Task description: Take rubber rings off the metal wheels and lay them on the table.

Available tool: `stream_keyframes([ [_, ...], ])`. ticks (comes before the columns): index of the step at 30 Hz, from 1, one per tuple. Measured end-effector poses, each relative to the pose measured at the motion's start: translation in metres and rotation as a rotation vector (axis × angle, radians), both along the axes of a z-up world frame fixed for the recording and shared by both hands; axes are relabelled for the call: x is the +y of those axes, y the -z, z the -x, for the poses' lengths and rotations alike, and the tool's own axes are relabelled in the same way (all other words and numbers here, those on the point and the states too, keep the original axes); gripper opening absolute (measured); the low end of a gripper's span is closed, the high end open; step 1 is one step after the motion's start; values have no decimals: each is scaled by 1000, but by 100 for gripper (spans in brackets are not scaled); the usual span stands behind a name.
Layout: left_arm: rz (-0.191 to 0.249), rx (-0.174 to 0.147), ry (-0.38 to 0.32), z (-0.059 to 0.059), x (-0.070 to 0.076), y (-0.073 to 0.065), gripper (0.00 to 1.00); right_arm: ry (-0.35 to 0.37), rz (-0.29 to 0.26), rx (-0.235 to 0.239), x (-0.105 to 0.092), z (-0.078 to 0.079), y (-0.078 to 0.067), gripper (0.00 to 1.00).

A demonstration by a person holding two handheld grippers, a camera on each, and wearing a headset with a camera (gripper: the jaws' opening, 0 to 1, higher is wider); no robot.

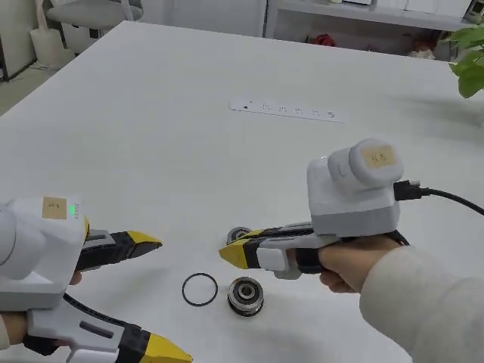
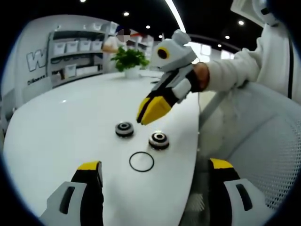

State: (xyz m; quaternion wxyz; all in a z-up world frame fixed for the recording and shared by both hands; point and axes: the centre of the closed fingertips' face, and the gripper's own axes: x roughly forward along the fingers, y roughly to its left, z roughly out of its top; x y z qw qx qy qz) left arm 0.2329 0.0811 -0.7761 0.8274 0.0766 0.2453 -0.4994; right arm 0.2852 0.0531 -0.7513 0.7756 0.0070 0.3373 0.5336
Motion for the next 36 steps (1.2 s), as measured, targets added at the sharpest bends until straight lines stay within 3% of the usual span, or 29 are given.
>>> stream_keyframes([
  [16, -1, -4, -2, 0, 1, 0, 94, 24, -69, -68, -16, -13, -32, 9],
  [21, -4, -4, 2, 0, 0, 0, 94, 0, -129, -66, -19, -9, -47, 9],
  [36, 7, -9, -3, -1, -1, -3, 94, 0, -182, -128, -42, -17, -67, 25],
])
